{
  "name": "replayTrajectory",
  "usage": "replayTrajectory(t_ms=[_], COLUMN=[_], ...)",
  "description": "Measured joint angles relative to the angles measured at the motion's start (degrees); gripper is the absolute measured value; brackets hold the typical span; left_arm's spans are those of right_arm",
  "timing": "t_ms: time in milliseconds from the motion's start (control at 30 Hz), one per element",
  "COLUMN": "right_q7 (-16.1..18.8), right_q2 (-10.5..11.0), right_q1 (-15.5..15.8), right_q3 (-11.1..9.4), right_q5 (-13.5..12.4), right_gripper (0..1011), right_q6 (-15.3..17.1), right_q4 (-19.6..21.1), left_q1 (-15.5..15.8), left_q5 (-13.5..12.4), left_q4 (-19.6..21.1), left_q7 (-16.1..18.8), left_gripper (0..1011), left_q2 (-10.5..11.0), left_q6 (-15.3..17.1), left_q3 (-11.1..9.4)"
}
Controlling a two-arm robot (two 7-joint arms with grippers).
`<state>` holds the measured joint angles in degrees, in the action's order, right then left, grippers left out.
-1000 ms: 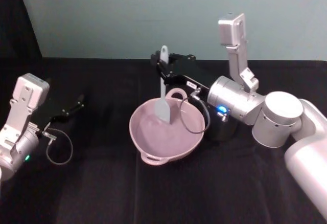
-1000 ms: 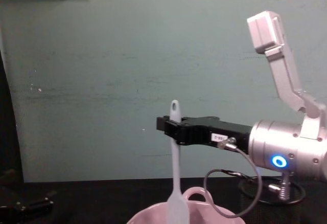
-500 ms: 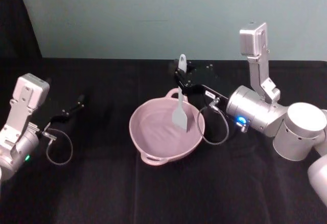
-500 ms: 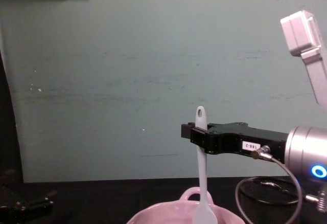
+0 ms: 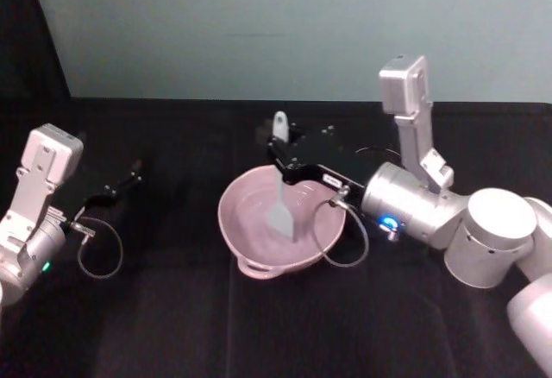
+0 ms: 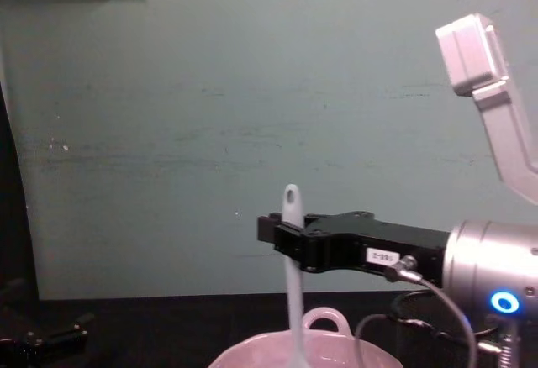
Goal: Use the one hand to pick up the spoon and stir the clear water in the bowl.
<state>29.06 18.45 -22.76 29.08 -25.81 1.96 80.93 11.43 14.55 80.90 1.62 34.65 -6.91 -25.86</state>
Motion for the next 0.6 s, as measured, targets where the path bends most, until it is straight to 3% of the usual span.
replayTrajectory(t_ms=[267,600], right_q7=[0.89,1.23], right_q2=[-2.45,-6.17], right_q1=[-2.1,-6.24], right_q3=[1.77,2.53], right_q5=[0.03,0.17], right_gripper=[120,119], right_q6=[-0.52,-1.91], right_q4=[-2.8,-10.05], left_q1=[0.0,0.0], left_q5=[0.0,0.0], left_q4=[0.0,0.0], left_q7=[0.0,0.0], left_gripper=[1011,1011], left_q2=[0.0,0.0], left_q6=[0.0,0.0], left_q3=[0.0,0.0])
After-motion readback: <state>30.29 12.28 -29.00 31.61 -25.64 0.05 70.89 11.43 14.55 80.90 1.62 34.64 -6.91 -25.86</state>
